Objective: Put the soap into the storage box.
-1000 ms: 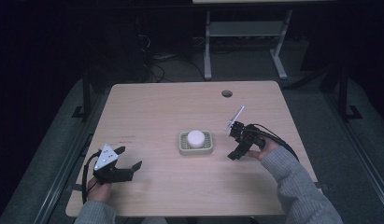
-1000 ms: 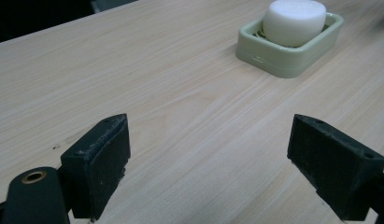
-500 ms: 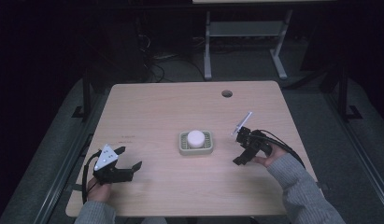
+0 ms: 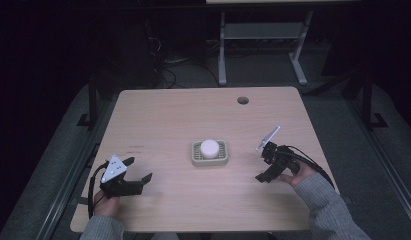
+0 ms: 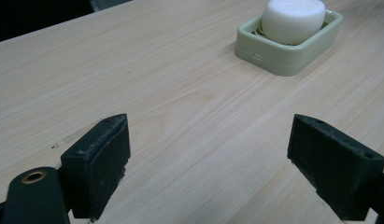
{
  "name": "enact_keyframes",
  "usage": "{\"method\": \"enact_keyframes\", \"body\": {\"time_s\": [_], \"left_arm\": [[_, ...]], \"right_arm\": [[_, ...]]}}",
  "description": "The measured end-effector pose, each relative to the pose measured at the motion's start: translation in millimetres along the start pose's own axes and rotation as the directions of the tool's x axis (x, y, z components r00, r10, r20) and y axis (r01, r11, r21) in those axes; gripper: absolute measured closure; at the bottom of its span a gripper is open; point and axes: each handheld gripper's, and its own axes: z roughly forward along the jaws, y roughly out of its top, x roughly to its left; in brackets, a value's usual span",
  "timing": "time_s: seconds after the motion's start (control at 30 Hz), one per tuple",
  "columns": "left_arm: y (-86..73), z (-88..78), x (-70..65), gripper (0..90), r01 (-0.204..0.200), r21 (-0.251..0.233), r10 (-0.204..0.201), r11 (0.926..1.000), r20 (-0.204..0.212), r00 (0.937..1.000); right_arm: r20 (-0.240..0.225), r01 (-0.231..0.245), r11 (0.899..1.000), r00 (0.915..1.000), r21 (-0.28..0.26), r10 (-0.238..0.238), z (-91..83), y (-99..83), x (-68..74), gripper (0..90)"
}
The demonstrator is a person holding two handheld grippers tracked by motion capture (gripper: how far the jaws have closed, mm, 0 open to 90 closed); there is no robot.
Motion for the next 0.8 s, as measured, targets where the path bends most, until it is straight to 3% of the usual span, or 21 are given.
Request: {"method": "enact_keyframes", "body": {"time_s": [0.8], "left_arm": [[-0.3,0.8,-0.3,12.8,0.004,0.001,-0.004,1.0000,-0.002,1.0000]], "right_arm": [[0.003,-0.012,0.999,0.9999,-0.050,0.012,2.3,-29.2,14.3,22.1]]}}
